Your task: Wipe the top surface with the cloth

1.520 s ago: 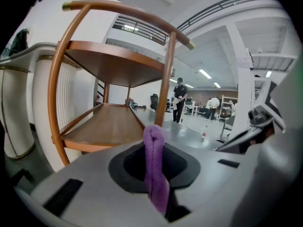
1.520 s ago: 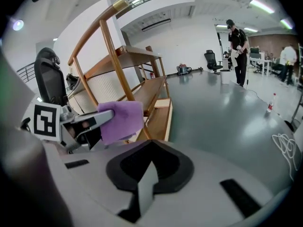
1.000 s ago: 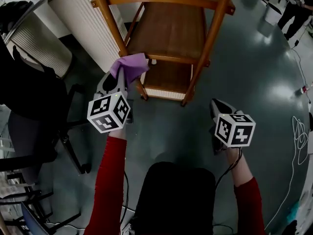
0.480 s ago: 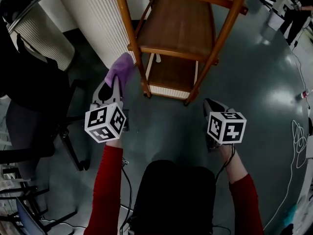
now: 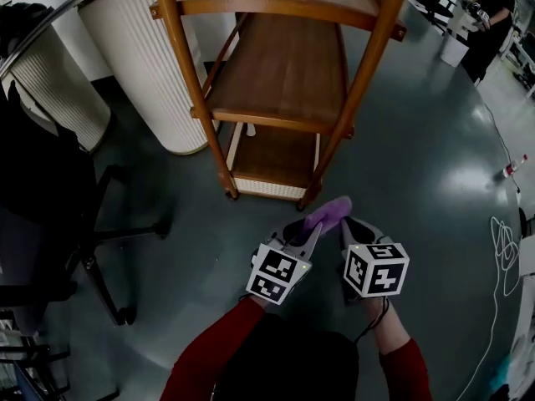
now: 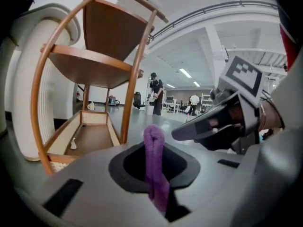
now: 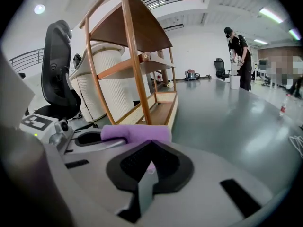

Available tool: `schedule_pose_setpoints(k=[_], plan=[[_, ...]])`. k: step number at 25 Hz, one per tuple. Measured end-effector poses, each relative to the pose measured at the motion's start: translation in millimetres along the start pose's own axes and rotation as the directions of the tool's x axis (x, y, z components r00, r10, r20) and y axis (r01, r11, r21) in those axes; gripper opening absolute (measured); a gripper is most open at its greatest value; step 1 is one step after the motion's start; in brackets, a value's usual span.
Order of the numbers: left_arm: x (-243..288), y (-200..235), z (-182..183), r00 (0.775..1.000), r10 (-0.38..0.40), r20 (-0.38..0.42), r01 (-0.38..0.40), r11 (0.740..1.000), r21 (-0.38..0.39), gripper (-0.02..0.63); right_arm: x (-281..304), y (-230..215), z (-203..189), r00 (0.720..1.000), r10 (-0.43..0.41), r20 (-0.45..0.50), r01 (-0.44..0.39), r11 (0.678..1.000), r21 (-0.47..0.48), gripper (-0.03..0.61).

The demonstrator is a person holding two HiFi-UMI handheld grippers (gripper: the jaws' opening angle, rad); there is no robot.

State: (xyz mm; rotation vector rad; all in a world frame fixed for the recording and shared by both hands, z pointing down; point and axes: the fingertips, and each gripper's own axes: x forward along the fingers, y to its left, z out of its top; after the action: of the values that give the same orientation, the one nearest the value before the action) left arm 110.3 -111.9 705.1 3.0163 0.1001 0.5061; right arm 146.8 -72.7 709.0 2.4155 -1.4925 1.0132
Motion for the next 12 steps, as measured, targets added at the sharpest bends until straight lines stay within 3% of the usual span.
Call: schedule_pose_setpoints(k=[8,12], plan=[[37.6,4.7,-13.8,0.999,0.017,-0.047,-0.017,1.0,-0.009,0.048,-7.9,-34.2,-25.9,0.999,-0.022,-0.031,0.025,0.997,0.071,0.003],[48.7,49.6,-35.3,0.983,0.161,-0.093,-0.165,0.986,-0.036,0.048,-11.2,-41.0,-32.6,0.998,-0.032,-0.049,0.034,0.998,0.057,0.003]])
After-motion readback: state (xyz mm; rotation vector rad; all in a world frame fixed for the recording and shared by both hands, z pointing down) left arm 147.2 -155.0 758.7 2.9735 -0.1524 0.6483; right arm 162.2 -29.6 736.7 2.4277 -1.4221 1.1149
